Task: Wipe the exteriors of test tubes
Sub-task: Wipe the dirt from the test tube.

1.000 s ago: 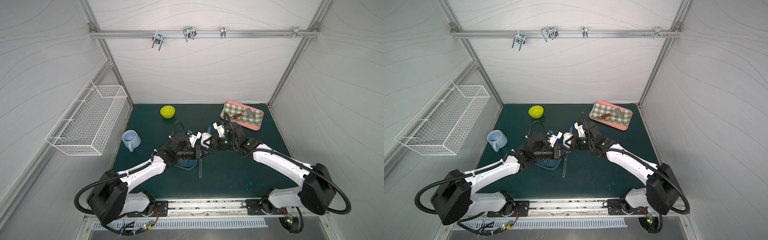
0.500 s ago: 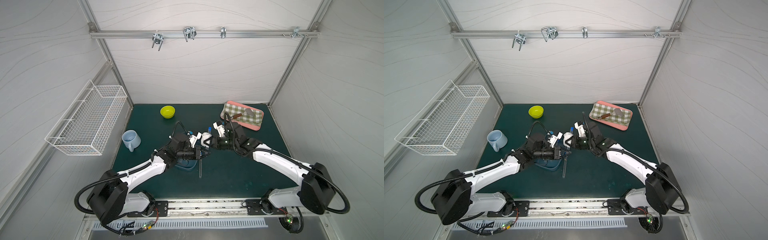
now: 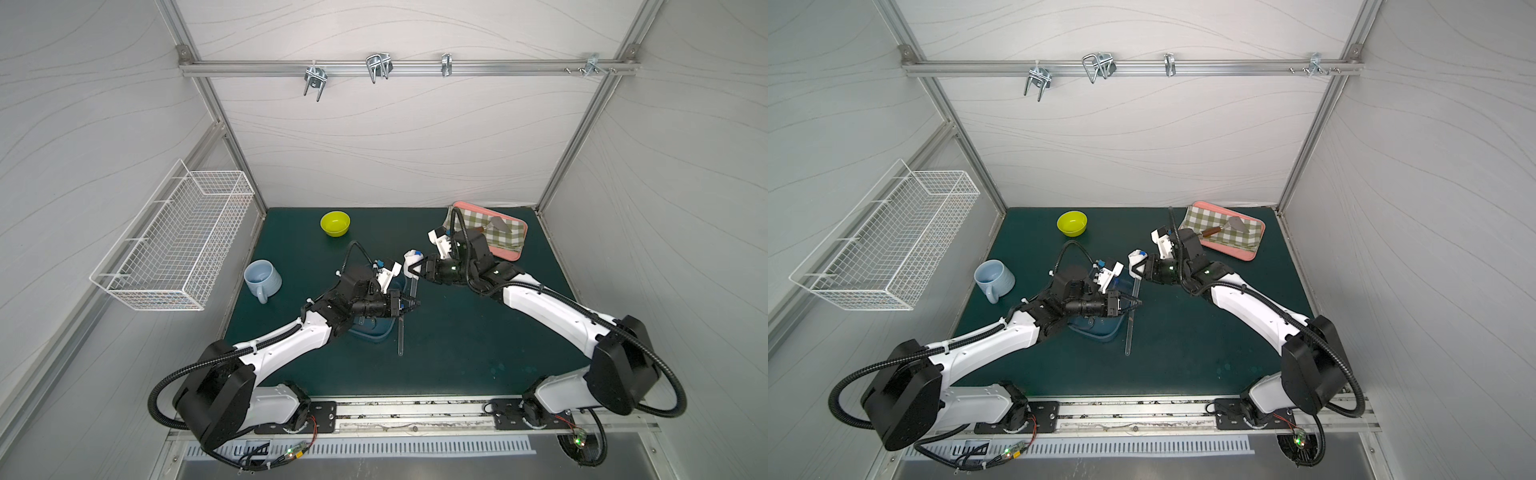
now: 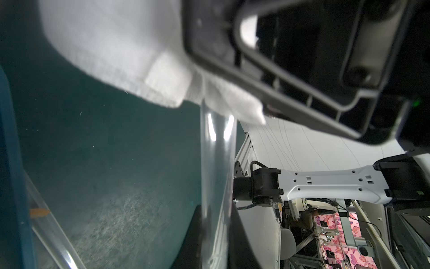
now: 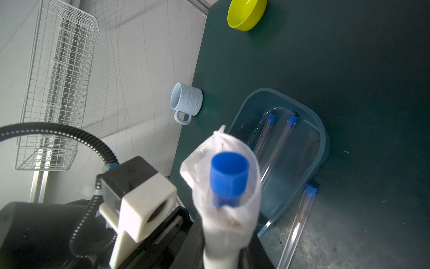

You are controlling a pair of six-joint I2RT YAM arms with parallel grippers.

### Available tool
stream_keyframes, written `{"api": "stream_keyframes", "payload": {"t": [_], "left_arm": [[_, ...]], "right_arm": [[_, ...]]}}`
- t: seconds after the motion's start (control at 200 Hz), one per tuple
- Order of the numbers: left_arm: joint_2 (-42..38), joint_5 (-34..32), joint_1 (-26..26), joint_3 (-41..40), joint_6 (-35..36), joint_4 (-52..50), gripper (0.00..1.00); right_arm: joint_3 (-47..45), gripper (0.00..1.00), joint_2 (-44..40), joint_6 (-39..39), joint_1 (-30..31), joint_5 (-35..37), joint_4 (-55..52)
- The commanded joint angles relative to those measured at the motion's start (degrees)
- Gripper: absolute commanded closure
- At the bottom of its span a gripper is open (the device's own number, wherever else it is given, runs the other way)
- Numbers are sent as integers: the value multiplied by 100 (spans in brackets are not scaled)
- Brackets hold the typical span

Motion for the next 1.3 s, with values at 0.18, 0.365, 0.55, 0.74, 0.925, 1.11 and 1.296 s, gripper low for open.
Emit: {"api": "stream_keyframes", "payload": {"t": [0.18,0.365,0.55,0.74,0.925,1.11,1.296], "left_arm": [[-140,19,16,216,46,116,97],[-128,10,16,213,46,102,97],[-97,28,10,225,43,113,97],[-156,36,11,186,34,103,97],[-183,-8,18,199,45,78,97],[-140,-9,13,238,42,101,97],[-80,10,19,268,33,113,97]], "right_arm": [[-573,78,-404,86,325,108,38],[-983,78,-705,223,552,188,79],[-680,77,-473,93,327,139,114],[-17,77,60,-171,-81,-247,32],[-61,77,73,-104,-37,-378,67],[-725,77,-431,148,304,-116,195],[-1097,77,-630,323,529,124,325]]}}
